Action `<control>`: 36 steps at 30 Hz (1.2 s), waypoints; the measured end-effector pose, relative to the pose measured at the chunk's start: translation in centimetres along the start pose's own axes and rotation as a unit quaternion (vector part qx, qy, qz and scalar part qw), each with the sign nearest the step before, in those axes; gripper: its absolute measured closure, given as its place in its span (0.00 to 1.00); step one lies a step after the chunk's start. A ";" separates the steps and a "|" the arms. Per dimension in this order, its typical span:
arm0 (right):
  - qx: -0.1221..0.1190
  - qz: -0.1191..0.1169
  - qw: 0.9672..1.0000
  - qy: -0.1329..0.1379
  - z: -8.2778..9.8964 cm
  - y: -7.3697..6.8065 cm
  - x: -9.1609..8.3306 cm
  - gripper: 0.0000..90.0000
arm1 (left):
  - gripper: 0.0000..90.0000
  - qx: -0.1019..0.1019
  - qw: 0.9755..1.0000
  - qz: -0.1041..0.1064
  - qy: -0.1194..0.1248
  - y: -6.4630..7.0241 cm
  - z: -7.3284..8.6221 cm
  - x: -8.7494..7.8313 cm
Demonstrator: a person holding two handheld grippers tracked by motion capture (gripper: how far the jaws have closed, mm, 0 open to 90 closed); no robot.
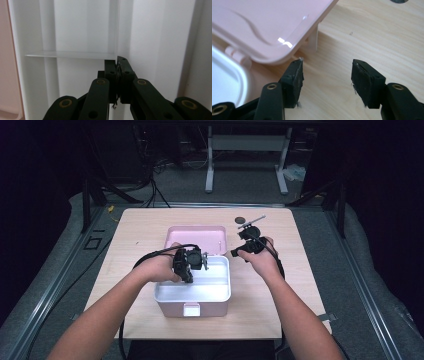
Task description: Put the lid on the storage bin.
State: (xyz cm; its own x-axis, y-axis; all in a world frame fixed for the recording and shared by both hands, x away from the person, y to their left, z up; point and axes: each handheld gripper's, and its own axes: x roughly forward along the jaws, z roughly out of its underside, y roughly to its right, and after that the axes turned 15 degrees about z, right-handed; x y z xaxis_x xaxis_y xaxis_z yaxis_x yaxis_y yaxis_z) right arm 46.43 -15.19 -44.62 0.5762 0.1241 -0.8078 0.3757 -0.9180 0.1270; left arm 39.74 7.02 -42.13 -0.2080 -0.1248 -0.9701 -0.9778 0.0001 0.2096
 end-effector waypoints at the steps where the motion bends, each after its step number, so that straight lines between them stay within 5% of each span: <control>1: 0.004 0.000 1.000 0.000 -0.4 0.1 0.0 0.47 | 0.97 0.001 1.000 0.001 0.001 0.0 0.0 0.0; 11: 0.031 -0.008 0.999 0.007 -4.6 0.2 0.4 0.47 | 0.97 0.002 1.000 0.004 0.004 -0.1 0.1 0.0; 16: 0.054 -0.025 0.998 -0.008 -5.7 0.0 2.1 0.47 | 0.97 0.004 1.000 0.001 0.007 0.0 0.2 0.0; 20: 0.053 -0.016 0.998 -0.022 -6.1 -0.5 3.5 0.52 | 0.97 0.006 1.000 0.003 0.006 -0.1 0.2 0.0; 28: 0.110 -0.009 0.993 -0.044 -6.5 -0.7 5.7 0.67 | 0.97 0.006 1.000 0.004 0.010 0.0 0.3 -0.1; 36: 0.161 -0.034 0.985 -0.056 -6.5 -0.3 7.1 0.76 | 0.97 0.011 1.000 0.007 0.012 -0.2 0.5 -0.1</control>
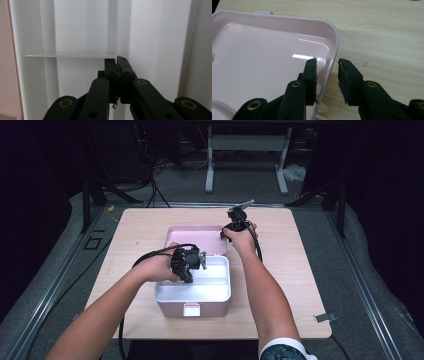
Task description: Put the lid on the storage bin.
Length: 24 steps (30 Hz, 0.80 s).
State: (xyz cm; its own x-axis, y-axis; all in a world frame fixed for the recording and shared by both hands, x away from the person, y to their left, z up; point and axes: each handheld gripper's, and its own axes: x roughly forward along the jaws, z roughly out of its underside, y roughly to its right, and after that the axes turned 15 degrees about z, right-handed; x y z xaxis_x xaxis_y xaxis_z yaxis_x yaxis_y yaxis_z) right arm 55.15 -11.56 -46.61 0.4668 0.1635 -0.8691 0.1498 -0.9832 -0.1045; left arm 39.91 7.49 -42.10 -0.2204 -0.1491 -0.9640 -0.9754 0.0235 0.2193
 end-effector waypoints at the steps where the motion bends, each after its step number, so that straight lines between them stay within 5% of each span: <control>1: 0.005 -0.003 1.000 0.001 0.0 0.0 0.2 0.78 | 0.97 0.000 1.000 0.000 0.000 0.0 0.0 0.0; 7: 0.026 0.000 1.000 -0.002 -0.2 0.0 0.0 0.85 | 0.97 -0.003 1.000 0.002 0.001 0.0 0.0 0.0; 24: 0.007 0.044 0.999 -0.021 -1.0 -1.1 -1.1 0.91 | 0.98 -0.003 1.000 0.003 0.001 -0.1 0.0 0.0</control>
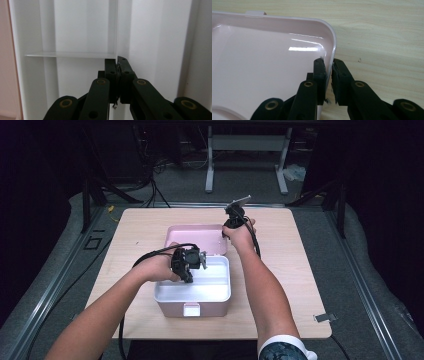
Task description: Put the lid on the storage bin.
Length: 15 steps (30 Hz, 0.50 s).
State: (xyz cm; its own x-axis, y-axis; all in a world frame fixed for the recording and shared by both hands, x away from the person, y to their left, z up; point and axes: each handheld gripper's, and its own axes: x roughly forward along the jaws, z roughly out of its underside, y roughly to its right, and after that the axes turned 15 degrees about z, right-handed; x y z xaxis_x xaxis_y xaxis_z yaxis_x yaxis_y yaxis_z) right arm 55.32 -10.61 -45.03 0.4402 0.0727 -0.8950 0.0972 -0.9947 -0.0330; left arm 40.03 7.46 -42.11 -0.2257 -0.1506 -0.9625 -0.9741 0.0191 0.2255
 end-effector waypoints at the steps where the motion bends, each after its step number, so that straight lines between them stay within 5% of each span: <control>1: -0.001 0.001 1.000 0.000 0.0 0.0 0.0 0.91 | 0.98 0.000 1.000 0.000 0.000 0.0 0.0 0.0; 15: -0.004 0.003 1.000 0.001 -0.3 -0.1 -0.9 0.92 | 0.98 -0.001 1.000 0.002 0.000 0.0 0.0 0.0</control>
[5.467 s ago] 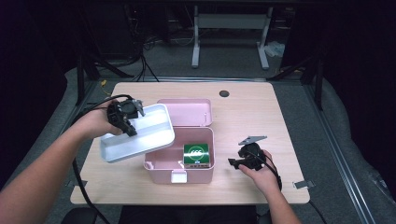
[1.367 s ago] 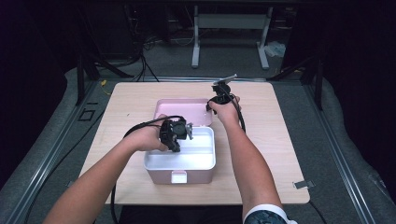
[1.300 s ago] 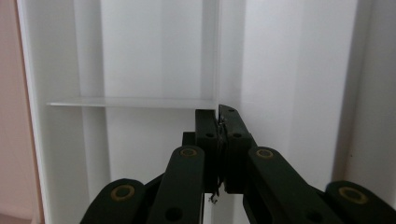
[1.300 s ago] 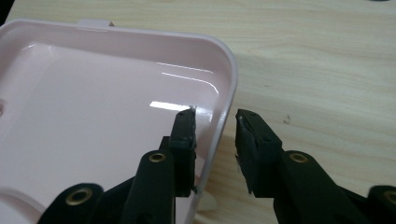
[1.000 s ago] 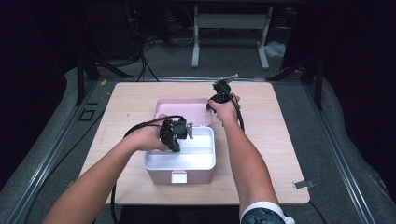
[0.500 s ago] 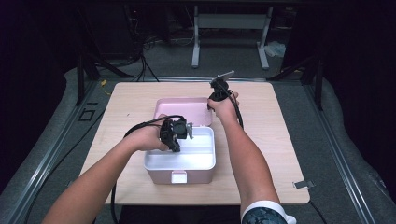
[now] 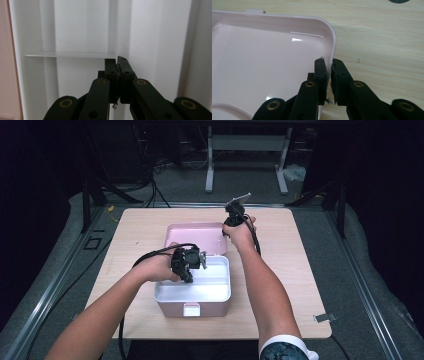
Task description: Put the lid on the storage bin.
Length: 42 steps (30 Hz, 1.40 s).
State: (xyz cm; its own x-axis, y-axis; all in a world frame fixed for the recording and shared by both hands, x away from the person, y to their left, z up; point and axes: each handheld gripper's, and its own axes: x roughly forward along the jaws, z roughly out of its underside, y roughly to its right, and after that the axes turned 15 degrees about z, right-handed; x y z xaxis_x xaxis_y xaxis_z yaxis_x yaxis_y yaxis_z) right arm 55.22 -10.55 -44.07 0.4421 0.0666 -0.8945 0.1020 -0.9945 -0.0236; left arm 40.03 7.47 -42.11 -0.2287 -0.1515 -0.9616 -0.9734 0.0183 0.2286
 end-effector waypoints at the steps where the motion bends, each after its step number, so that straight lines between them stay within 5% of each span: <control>1: 0.001 -0.001 1.000 0.002 0.0 0.0 -0.1 0.92 | 0.98 0.000 1.000 0.000 0.000 0.0 0.0 0.0; 12: -0.021 0.000 0.999 0.042 0.0 0.0 -3.0 0.94 | 0.98 0.001 1.000 -0.001 0.001 0.0 0.0 0.0; 20: -0.031 -0.052 0.994 0.086 1.0 1.1 -6.8 0.95 | 0.98 0.001 1.000 -0.005 0.002 0.1 0.0 0.1; 23: -0.040 -0.048 0.989 0.137 2.3 1.1 -8.3 0.96 | 0.98 0.000 1.000 -0.006 0.001 0.2 0.0 0.1; 33: -0.093 -0.043 0.966 0.237 7.0 0.9 -12.5 0.96 | 0.96 -0.002 0.999 -0.037 0.007 0.9 0.2 0.2; 39: -0.100 -0.034 0.958 0.267 9.2 0.7 -13.4 0.97 | 0.90 -0.026 0.997 -0.067 0.022 1.5 0.7 0.3; 42: -0.101 -0.036 0.957 0.269 9.4 0.7 -13.5 0.97 | 0.83 -0.041 0.997 -0.061 0.020 1.5 1.1 0.1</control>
State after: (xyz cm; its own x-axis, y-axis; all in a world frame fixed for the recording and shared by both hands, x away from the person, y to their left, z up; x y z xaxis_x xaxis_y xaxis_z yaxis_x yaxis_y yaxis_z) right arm 40.94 -12.91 -36.22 0.8171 0.2208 -0.5326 0.2964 -0.9532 0.0595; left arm 38.51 8.55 -41.98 -0.1071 -0.1860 -0.9767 -0.9887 -0.0833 0.1243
